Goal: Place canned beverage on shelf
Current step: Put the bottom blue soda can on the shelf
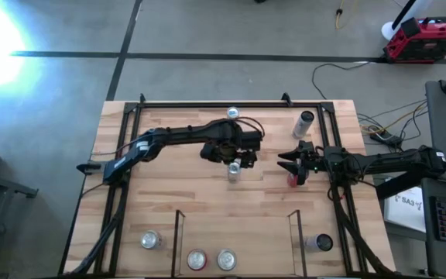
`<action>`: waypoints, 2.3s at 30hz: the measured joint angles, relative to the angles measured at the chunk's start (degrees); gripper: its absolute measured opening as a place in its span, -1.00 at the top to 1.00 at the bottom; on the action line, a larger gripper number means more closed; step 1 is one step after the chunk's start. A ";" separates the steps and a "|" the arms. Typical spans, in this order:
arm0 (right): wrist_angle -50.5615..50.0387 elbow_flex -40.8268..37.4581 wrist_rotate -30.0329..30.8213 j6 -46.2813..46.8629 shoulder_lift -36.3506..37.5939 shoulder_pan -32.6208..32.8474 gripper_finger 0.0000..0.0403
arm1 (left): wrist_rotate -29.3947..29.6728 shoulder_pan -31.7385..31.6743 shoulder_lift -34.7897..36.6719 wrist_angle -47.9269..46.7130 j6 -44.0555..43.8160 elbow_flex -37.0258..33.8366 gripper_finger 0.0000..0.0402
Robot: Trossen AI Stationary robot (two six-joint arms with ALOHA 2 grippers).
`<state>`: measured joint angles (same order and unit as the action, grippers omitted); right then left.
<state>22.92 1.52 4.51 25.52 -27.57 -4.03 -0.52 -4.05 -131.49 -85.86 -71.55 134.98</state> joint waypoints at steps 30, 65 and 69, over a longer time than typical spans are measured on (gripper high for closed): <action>0.00 0.00 0.01 0.00 0.00 0.01 0.09 | -3.92 0.76 -0.75 0.80 1.82 -0.13 -0.75; 0.00 0.00 0.01 0.00 0.01 0.01 0.09 | 0.07 1.37 -0.69 3.70 3.93 -2.58 -0.69; 0.00 0.00 0.01 0.00 0.01 0.00 0.09 | 0.05 1.37 -0.69 5.07 4.01 -3.60 -0.51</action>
<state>22.92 1.52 4.52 25.52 -27.56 -4.03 -0.47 -2.68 -132.18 -80.79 -67.54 131.38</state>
